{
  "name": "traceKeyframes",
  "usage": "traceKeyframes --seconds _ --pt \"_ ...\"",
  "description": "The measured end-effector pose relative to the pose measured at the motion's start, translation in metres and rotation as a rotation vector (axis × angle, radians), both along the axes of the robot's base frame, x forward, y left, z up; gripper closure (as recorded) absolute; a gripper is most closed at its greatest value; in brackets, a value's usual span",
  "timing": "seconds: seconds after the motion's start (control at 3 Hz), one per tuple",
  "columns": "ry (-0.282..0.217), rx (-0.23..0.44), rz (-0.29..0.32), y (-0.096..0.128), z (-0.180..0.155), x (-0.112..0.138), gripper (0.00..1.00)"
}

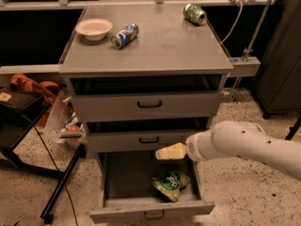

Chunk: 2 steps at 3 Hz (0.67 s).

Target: Pick green rice chip bag from bottom drawer and place on counter

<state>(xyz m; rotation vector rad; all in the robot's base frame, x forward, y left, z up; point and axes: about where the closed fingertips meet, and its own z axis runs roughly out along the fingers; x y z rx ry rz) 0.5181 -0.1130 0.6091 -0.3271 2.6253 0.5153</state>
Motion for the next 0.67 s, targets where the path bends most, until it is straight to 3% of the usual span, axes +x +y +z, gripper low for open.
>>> traceKeyframes --seconds 0.33,0.67 --pt "-0.037 0.093 0.032 0.024 -0.032 0.034 0.00" --pt "-0.029 0.166 0.116 0.047 -0.069 0.051 0.00"
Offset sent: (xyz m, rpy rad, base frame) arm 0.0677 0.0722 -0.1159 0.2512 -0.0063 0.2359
